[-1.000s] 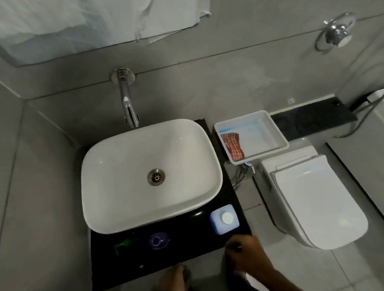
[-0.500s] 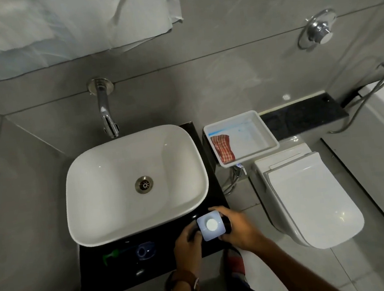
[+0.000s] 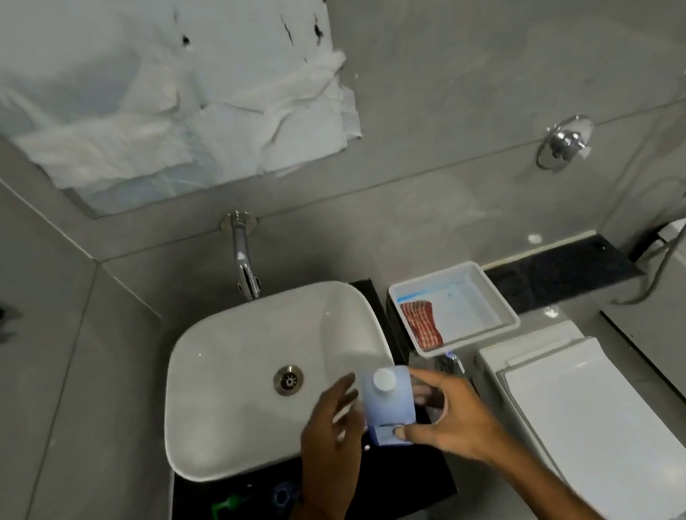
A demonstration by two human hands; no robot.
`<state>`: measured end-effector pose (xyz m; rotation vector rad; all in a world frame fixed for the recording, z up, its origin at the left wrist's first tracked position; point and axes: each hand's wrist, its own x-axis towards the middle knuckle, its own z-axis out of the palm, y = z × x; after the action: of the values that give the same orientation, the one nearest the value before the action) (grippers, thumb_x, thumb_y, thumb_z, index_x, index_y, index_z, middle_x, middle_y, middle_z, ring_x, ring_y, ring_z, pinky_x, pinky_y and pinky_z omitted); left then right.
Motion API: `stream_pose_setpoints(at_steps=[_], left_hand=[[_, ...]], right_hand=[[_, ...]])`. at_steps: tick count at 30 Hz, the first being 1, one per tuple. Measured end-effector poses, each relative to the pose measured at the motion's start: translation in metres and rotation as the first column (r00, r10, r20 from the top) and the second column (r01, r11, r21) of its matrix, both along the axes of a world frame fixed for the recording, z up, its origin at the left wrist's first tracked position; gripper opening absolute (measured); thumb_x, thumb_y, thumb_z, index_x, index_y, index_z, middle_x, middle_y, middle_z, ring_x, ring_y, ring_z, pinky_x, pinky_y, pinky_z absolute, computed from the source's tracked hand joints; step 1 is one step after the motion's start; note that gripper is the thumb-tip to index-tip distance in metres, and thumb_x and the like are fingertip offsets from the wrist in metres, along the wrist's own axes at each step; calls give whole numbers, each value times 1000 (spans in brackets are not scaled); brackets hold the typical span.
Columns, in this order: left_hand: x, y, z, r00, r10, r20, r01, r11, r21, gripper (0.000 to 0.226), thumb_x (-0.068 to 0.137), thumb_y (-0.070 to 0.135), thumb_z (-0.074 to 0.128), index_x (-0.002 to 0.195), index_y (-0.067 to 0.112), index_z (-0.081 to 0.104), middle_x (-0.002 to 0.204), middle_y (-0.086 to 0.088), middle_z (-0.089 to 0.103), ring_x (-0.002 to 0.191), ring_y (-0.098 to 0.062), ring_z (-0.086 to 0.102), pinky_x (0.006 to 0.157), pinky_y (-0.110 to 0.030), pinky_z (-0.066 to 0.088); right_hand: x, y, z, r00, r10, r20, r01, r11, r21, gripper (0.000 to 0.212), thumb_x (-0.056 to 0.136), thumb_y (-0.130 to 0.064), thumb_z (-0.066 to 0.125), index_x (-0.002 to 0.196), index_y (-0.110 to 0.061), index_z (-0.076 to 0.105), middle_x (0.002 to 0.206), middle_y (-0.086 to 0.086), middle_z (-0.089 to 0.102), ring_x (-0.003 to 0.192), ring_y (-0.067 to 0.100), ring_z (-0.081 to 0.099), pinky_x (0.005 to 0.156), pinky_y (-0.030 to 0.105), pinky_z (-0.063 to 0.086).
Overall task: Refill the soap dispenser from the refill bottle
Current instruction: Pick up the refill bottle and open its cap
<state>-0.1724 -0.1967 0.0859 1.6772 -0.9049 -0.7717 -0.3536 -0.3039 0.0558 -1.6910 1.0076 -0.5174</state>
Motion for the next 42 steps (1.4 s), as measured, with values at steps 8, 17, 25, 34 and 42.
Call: stream_pose_setpoints(at_steps=[8,17,25,34,42], left_hand=[[57,-51,167,933,-270,240,345,860,-376,41,100,17,48,140,25,55,143,14,58,135,-6,50,108,-17,41],[82,-87,269,882,60,468,210,837,-504,42,80,40,77,119,30,65,107,8,63,103,-12,63,91,-28,54],[83,-80,280,920,-240,309,348,863,-367,40,98,44,45,138,43,49,122,4,69,108,-16,67,94,-37,56],[110,-78,268,958,-15,287,161,856,-492,42,86,27,69,128,26,64,123,4,69,113,-15,66,100,-43,55],[112,-81,277,939,-75,336,232,860,-455,41,79,29,80,119,23,70,112,8,75,105,-11,71,96,-36,57]], right_hand=[[50,-50,173,989,65,135,-22,954,-298,76,57,-18,100,121,-48,71,108,-16,81,98,4,78,86,24,63],[79,-65,262,984,101,147,-27,899,-437,68,58,-34,101,118,-44,71,104,-12,79,87,14,81,73,36,69],[94,-61,268,983,72,167,5,907,-421,72,53,-36,102,119,-38,73,101,-11,79,81,14,81,70,35,68],[101,-61,264,986,50,157,24,898,-439,69,57,-37,103,113,-49,65,102,-16,76,79,8,80,66,28,67],[105,-55,262,987,48,152,23,901,-433,67,56,-38,103,104,-58,61,101,-18,75,80,3,78,64,23,65]])
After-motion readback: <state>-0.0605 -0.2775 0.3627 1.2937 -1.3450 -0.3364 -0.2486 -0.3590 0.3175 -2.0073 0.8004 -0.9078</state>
